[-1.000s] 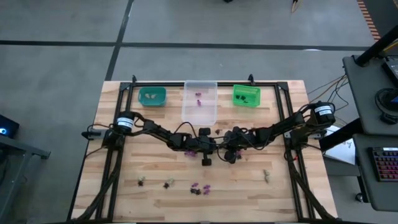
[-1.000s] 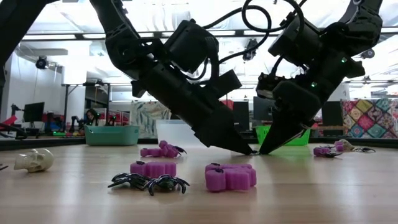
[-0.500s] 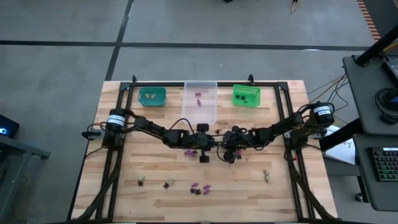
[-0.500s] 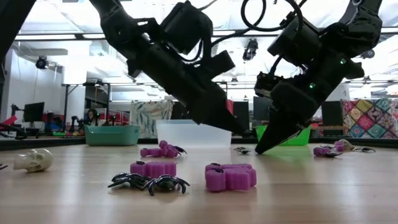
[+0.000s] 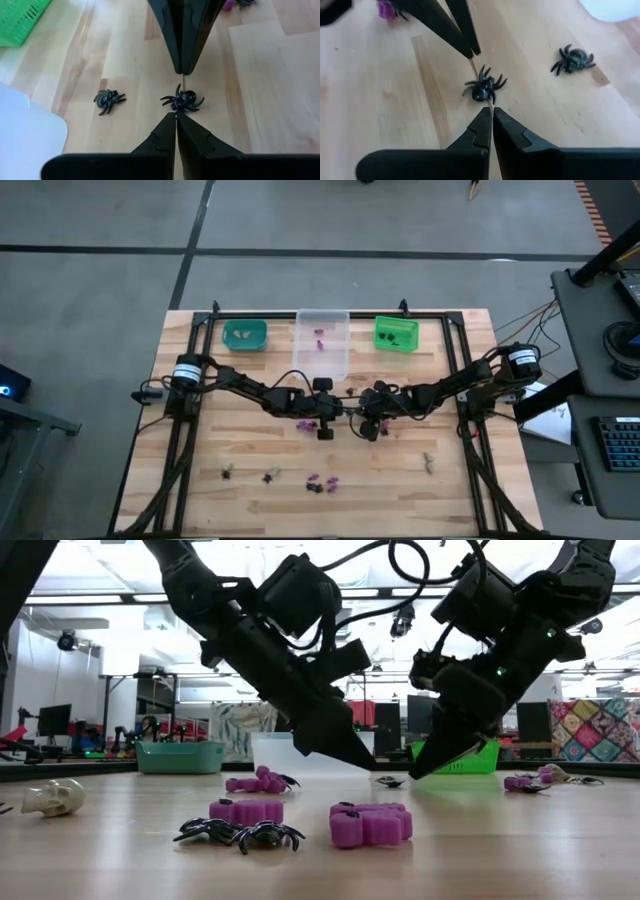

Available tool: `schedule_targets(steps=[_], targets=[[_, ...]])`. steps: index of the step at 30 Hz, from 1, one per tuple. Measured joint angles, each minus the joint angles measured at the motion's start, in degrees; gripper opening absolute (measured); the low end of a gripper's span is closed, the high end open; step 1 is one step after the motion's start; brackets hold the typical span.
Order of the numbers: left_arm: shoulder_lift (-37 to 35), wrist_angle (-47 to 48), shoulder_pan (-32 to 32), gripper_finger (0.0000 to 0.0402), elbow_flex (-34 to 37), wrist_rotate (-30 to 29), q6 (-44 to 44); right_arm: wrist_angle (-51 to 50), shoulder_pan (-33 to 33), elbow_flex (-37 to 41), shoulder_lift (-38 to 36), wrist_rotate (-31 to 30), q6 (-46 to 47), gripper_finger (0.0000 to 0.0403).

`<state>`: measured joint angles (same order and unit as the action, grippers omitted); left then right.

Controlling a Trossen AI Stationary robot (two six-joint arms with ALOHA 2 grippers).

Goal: Sort Halloween decoration
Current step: Put the black spider toy into the green bin

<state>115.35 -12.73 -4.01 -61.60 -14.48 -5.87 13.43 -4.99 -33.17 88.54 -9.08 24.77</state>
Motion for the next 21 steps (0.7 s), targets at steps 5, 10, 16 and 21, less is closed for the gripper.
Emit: schedule_targets(steps=[5,10,16,21], targets=[[-1.17,0.41,-0.21,0.0000,0.77,-0.01,0.80,1.43,0.00,-0.36,-0.29,-0.06,-1.92,0.0009],[-8.76,-0.64,-0.27,0.0000,4.39,0.00,-0.62,1.68,0.00,-1.58,-0.29,-0.01,3.46,0.0029],[-21.89,-6.45,-0.14,0.0000,13.92,-0.18,-1.28,-8.29,0.00,-7.67,-0.31,-0.59,8.66,0.0107],[-31.44,-14.06,-0.26,0.0000,22.78,-1.82,-0.01,-19.66,0.00,-14.50,1.51,-2.97,11.40,0.0171]])
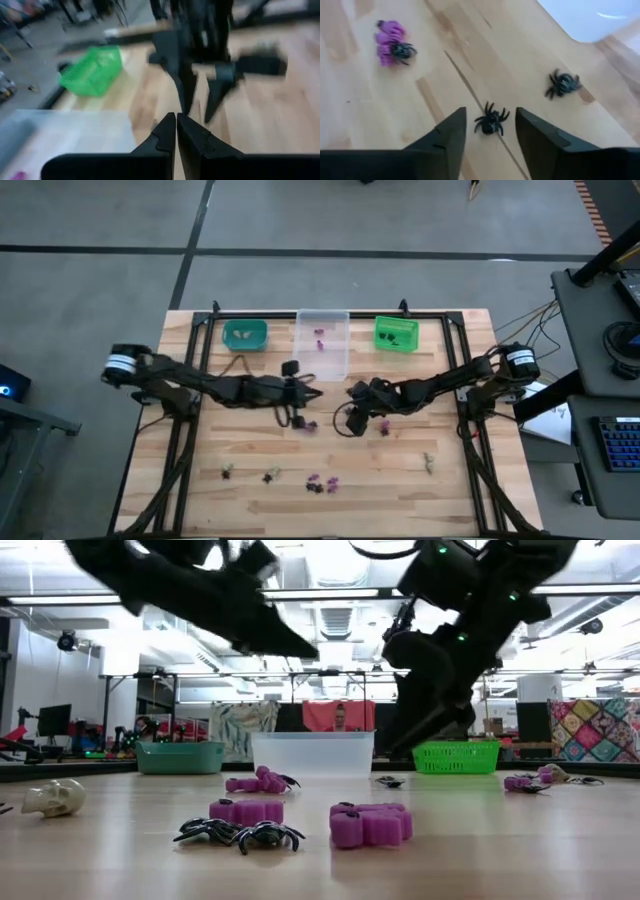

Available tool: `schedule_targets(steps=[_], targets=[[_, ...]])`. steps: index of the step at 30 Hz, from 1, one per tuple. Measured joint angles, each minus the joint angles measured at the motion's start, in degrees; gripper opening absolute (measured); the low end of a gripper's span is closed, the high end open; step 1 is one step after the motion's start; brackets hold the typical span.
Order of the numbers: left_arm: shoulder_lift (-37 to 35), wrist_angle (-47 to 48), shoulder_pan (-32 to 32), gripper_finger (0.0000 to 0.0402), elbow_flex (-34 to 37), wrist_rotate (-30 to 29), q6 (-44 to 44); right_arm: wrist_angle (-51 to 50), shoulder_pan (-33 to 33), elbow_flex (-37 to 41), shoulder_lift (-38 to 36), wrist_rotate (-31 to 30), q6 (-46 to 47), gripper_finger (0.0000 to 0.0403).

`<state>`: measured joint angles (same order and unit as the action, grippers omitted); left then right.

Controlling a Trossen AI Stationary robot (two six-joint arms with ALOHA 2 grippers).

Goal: Sort Halloween decoration
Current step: Put the black spider toy into the green bin

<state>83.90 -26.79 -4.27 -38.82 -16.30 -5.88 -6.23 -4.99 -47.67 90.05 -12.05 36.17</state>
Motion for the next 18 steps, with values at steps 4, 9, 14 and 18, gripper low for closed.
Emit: schedule_targets(steps=[4,9,14,18], targets=[[-5.88,-8.41,-0.07,0.0000,5.70,-0.23,0.97,-4.65,0.00,-4.26,2.10,0.01,3.23,0.0199],[-10.08,-16.47,-0.07,0.0000,11.01,-0.22,0.53,-13.55,0.02,-9.43,6.06,-0.02,9.14,0.0205],[-11.06,-18.45,-0.07,0.0000,13.40,-0.14,0.46,-20.23,0.04,-15.01,10.53,0.32,10.72,0.0203],[-10.78,-18.66,-0.07,0.0000,13.52,0.22,0.65,-25.26,0.02,-19.73,14.18,0.56,10.29,0.0203]])
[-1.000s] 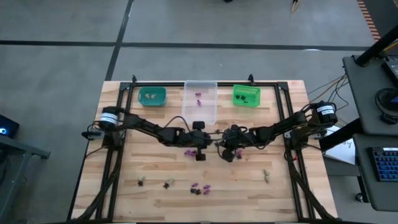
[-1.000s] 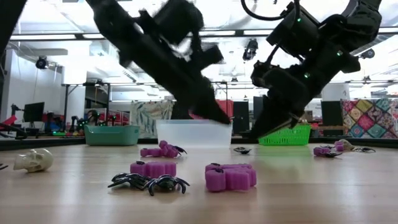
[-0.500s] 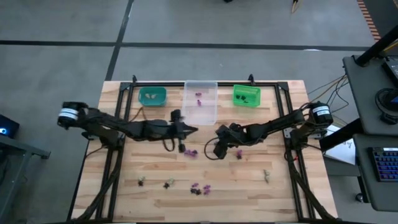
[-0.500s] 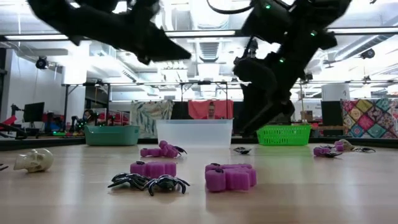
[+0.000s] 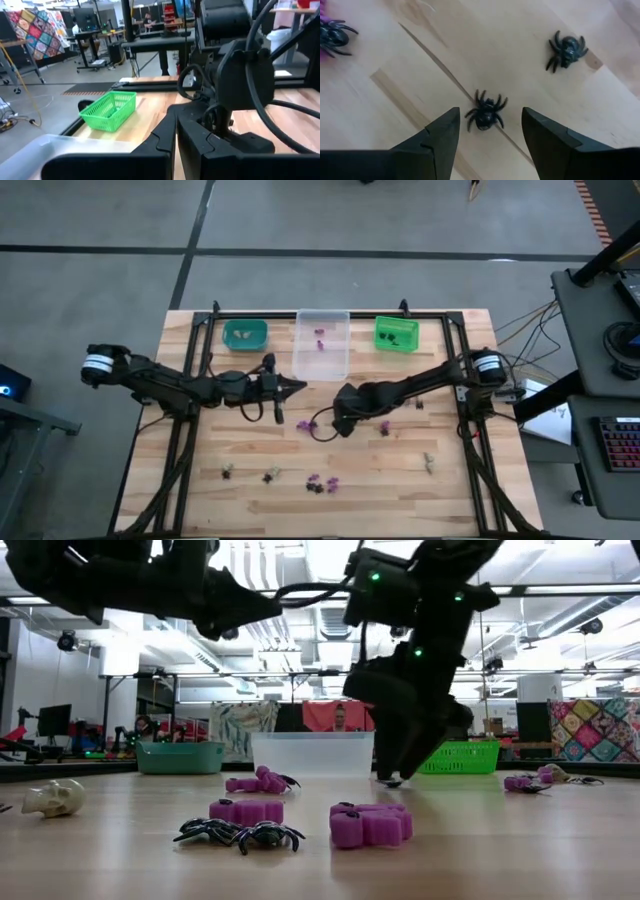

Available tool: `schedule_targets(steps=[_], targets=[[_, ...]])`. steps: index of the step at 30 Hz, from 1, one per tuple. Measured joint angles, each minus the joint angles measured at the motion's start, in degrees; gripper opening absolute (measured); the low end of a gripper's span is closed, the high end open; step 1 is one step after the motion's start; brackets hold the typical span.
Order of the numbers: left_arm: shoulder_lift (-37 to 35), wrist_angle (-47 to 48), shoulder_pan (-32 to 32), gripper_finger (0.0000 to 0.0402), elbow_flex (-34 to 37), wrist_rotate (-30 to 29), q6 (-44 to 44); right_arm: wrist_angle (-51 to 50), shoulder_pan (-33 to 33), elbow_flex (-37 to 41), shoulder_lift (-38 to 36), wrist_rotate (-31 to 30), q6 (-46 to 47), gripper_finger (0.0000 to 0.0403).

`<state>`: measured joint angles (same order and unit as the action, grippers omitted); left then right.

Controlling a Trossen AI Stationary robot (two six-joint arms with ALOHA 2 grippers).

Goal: Sort Halloween decoration
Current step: Put the black spider toy into the green bin

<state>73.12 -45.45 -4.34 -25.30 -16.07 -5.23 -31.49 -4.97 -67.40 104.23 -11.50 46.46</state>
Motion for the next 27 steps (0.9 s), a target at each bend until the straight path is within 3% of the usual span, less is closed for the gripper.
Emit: schedule_targets(steps=[9,27], targets=[[0.72,-0.20,-0.07,0.0000,-0.15,0.16,0.13,-3.64,0.00,-3.60,3.58,1.00,-1.50,0.0195],[0.70,0.04,-0.11,0.0000,-0.15,0.15,5.32,-3.88,0.29,-3.41,2.62,0.84,-6.54,0.0082]])
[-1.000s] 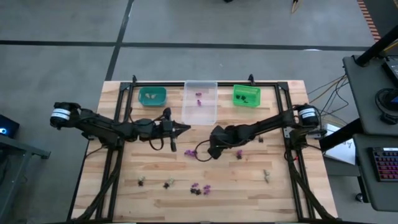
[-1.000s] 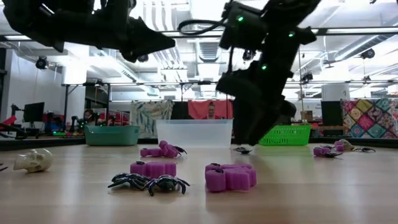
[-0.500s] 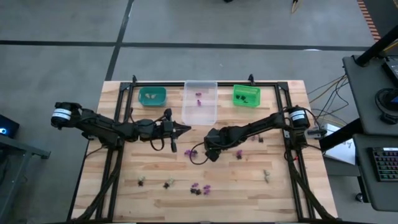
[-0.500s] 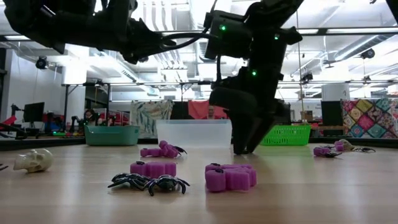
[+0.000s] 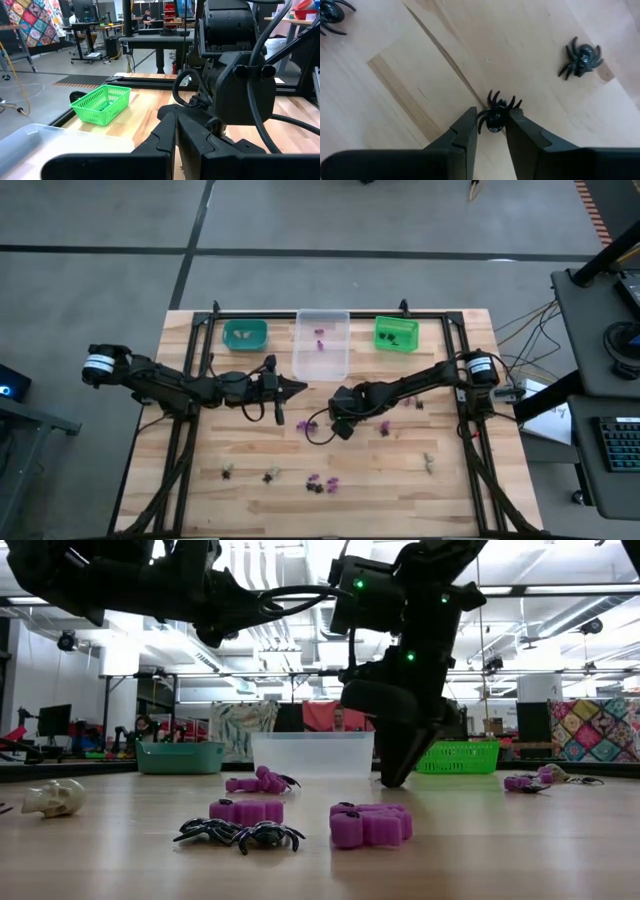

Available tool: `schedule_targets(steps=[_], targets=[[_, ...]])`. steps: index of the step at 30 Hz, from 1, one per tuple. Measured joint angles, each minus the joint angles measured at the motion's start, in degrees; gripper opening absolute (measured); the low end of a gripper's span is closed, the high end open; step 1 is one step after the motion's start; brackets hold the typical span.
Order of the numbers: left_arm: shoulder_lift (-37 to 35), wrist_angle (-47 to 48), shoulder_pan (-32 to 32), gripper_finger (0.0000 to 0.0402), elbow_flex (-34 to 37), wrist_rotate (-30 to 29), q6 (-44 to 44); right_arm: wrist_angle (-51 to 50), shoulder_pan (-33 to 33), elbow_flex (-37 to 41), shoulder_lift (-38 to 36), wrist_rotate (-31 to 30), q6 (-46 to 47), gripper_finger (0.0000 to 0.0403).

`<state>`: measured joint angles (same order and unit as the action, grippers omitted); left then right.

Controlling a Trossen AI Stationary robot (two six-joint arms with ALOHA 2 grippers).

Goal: Sort Halloween decoration
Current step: Put the black spider toy into the green bin

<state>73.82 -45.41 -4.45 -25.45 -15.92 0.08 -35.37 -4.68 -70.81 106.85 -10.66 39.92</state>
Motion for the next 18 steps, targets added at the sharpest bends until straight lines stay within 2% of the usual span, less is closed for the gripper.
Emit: schedule_targets(steps=[18], targets=[[0.07,0.55,0.00,0.0000,0.00,-0.02,0.67,-0.73,1.26,0.02,-5.14,0.11,-4.77,0.0036]])
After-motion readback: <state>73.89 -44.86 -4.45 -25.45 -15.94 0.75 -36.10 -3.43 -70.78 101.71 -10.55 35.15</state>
